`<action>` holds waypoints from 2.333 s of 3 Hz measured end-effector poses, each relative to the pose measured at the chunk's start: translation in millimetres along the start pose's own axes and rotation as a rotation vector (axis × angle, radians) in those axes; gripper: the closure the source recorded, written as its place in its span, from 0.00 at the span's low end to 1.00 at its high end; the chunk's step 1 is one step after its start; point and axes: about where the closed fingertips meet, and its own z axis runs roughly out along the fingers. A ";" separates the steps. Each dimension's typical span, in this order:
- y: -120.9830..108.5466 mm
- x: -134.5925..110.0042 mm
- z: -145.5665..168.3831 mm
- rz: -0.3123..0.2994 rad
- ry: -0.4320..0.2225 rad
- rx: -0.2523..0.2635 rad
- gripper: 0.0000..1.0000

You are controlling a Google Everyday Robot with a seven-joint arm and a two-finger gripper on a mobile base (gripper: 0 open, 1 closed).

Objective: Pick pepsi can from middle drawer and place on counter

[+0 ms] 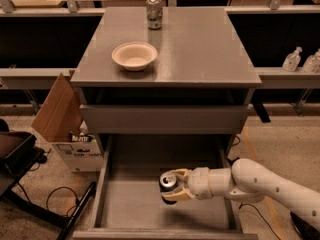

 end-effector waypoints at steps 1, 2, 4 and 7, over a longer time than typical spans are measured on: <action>7.1 -91.0 -55.9 -0.028 -0.049 0.022 1.00; -4.7 -179.7 -110.3 -0.025 -0.088 0.071 1.00; -66.5 -318.0 -167.4 0.033 -0.151 0.257 1.00; -141.0 -369.4 -172.8 0.059 -0.115 0.458 1.00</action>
Offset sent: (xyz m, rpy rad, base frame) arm 0.0276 -0.0502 0.3437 0.1155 -0.1009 -0.1362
